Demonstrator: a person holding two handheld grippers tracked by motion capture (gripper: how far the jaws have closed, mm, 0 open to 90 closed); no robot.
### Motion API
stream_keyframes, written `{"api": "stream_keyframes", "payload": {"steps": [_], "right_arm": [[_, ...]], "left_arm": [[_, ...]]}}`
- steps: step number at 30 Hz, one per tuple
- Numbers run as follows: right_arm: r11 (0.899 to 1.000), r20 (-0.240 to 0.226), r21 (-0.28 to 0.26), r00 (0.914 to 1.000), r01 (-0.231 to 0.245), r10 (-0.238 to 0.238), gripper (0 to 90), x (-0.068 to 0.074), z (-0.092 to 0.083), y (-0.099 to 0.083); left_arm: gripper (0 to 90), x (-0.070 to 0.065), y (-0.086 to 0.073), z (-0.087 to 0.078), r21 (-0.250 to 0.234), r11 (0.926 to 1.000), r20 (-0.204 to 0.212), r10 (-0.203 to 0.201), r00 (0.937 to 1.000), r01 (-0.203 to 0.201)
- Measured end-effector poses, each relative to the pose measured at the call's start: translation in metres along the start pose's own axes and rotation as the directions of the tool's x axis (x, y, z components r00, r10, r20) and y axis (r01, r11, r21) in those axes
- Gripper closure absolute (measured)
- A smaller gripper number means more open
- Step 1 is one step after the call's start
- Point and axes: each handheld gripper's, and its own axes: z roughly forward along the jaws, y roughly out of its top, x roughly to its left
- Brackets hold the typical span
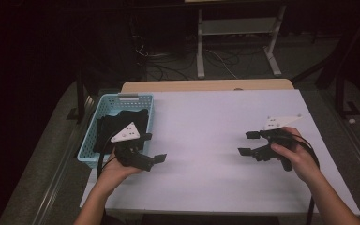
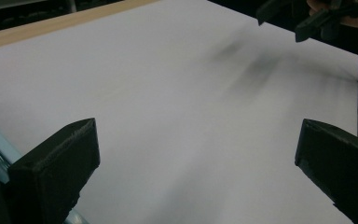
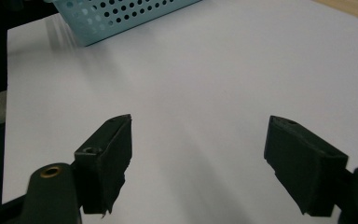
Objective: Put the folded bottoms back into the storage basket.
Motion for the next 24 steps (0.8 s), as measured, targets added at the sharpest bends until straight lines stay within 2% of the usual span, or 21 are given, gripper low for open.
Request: {"api": "stream_keyframes", "payload": {"steps": [7,17,24], "right_arm": [[1.000,0.008,-0.008,0.9999,-0.013,0.013,22.9,0.006,-0.023,-0.024],[0.999,0.021,-0.031,0.9992,-0.034,0.034,22.8,0.012,-0.041,-0.040],[0.998,0.035,-0.034,0.9983,-0.046,0.047,22.8,0.009,-0.045,-0.048]], "left_arm": [[0.0,-0.001,0.001,0.000,-0.004,0.9999,0.000,0.017,0.9999,-0.017],[0.0,0.002,0.001,-0.001,-0.014,0.9998,0.009,0.011,0.9999,-0.011],[0.0,0.002,0.001,-0.001,-0.008,0.9999,0.015,0.009,0.9998,-0.009]]}}
